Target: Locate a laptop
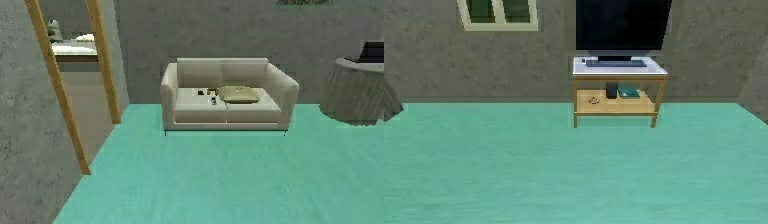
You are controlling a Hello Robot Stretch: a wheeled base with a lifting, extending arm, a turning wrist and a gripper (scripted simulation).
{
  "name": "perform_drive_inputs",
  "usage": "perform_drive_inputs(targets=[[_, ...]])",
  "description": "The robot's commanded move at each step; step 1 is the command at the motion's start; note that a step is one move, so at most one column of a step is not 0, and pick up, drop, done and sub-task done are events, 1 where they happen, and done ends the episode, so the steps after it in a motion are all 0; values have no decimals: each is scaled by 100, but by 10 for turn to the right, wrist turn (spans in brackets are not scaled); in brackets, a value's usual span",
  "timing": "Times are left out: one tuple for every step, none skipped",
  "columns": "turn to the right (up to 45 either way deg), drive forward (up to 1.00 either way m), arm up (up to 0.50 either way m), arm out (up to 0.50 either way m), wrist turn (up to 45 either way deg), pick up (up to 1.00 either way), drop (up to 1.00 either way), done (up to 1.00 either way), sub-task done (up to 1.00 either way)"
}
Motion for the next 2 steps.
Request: perform_drive_inputs(targets=[[390, 0, 0, 0, 0, 0, 0, 0, 0], [0, 100, 0, 0, 0, 0, 0, 0, 0]])
